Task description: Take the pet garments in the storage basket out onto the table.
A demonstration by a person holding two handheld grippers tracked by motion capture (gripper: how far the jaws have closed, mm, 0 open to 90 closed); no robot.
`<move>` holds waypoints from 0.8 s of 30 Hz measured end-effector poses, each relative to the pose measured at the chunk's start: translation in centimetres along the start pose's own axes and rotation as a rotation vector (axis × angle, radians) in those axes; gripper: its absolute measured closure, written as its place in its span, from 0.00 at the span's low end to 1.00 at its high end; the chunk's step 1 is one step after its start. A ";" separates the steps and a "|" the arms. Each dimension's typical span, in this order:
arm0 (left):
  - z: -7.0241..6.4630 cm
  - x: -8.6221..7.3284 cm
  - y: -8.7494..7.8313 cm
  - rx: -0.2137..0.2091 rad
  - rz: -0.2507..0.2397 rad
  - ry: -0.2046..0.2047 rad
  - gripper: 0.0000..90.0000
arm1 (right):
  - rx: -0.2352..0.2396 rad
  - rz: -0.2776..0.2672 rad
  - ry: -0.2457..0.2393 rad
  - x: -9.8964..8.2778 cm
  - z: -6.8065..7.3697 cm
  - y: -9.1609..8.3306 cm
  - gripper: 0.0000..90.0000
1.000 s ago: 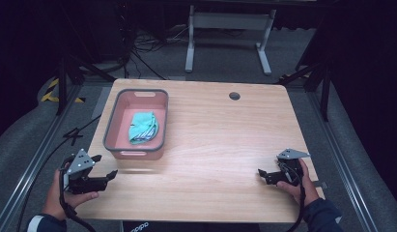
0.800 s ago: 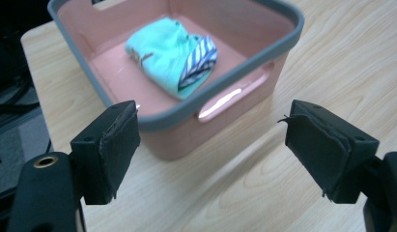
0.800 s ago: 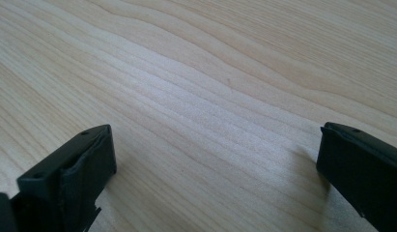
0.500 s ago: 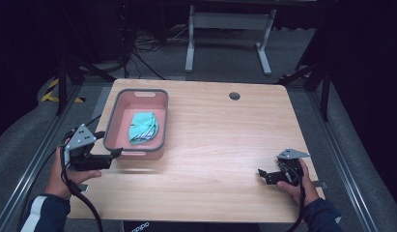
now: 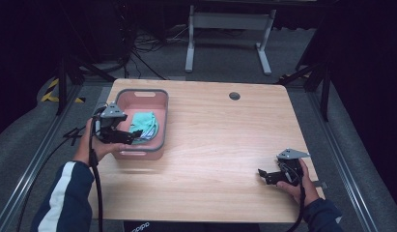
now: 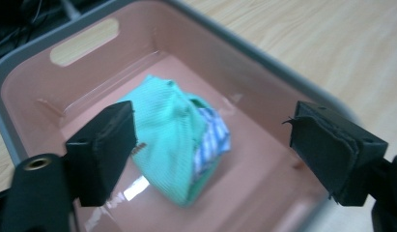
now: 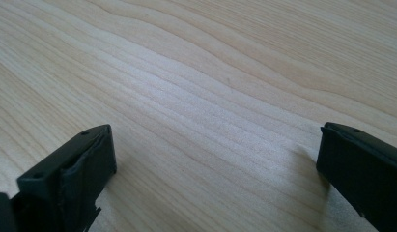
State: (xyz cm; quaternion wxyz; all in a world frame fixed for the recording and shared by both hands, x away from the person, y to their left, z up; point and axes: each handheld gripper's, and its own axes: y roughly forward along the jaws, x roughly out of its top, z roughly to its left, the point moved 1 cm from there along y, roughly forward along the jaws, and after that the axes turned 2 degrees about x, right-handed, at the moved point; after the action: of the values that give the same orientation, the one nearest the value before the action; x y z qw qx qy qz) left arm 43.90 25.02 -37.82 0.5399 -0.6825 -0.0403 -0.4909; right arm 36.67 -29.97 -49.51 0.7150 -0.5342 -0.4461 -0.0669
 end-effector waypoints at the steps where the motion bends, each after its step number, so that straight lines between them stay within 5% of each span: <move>1: 0.3 0.4 1.0 0.013 0.036 -0.001 0.19 | 0.000 0.000 0.000 0.0 0.0 0.0 0.01; 3: 0.8 1.3 3.0 0.040 0.103 -0.011 0.18 | -0.001 0.000 -0.001 0.0 0.0 0.0 0.01; 9: 1.9 2.2 5.9 0.061 0.180 -0.041 0.20 | -0.002 0.000 0.001 0.0 0.0 0.0 0.01; 11: 2.4 2.6 7.4 0.068 0.239 -0.043 0.22 | -0.002 0.000 0.001 0.0 0.0 0.0 0.01; 24: 3.5 1.7 11.4 0.070 0.327 -0.137 0.21 | 0.000 0.001 0.001 0.0 0.0 0.0 0.01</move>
State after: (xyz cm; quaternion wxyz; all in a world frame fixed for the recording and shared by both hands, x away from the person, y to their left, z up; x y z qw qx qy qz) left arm 53.64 22.24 -44.33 0.6321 -0.6925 0.0174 -0.3471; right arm 36.65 -29.92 -49.51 0.7152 -0.5343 -0.4456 -0.0668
